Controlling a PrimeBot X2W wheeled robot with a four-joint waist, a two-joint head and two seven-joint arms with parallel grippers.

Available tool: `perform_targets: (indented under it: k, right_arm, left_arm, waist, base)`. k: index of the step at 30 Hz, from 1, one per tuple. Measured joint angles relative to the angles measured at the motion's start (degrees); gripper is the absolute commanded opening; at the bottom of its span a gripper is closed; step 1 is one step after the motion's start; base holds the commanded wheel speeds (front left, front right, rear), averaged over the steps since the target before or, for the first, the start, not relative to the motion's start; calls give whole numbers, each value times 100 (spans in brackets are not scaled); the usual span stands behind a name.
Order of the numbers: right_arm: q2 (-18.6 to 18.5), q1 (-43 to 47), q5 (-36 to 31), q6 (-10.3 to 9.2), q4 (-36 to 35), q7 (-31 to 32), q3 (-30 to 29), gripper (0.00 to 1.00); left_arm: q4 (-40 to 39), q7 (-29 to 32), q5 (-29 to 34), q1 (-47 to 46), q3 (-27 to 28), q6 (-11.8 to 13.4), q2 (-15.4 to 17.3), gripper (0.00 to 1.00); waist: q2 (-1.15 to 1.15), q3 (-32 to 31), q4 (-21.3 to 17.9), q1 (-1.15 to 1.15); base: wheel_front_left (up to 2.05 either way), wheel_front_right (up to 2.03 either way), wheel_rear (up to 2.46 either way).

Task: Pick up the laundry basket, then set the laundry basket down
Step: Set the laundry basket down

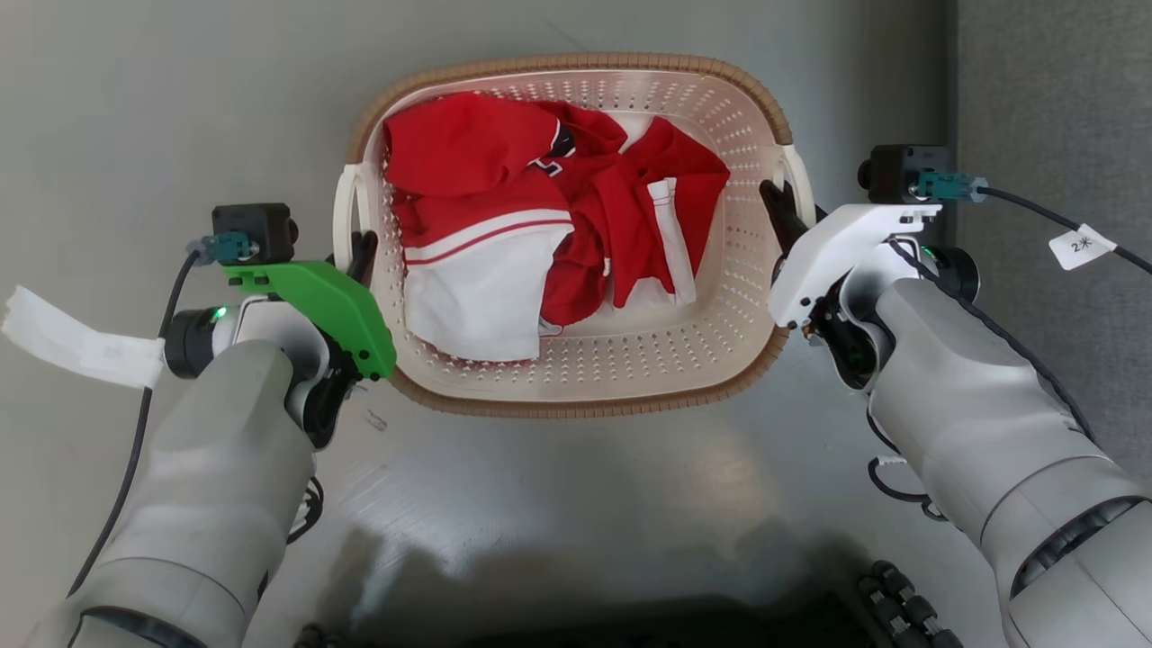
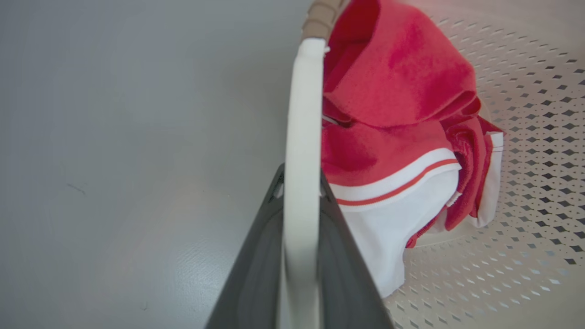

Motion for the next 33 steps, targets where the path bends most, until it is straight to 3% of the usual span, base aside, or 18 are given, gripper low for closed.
perform_targets:
  k: [22,23,24,25,33]
  right_arm:
    - [0,-166,1,2,130,-175,-42,0]
    - [2,-167,1,2,145,-175,-47,25]
    - [5,-167,2,9,169,-181,-58,99]
    - [3,-168,8,55,188,-192,-77,100]
    - [-1,-221,21,59,259,-199,-101,100]
  left_arm:
    - [68,-185,27,-222,-127,0,-41,0]
    - [75,-183,21,-222,-137,0,-45,0]
    - [81,-183,20,-222,-145,0,-51,41]
    - [98,-183,19,-222,-147,0,-56,100]
    - [101,-183,-98,-224,-159,3,-48,100]
  waist:
    - [0,402,72,0]
    - [0,407,73,0]
    - [0,411,73,0]
    - [0,414,73,0]
    - [0,409,74,0]
  base:
    - [0,0,0]
    - [0,0,0]
    - [0,0,0]
    - [0,0,0]
    - [0,0,0]
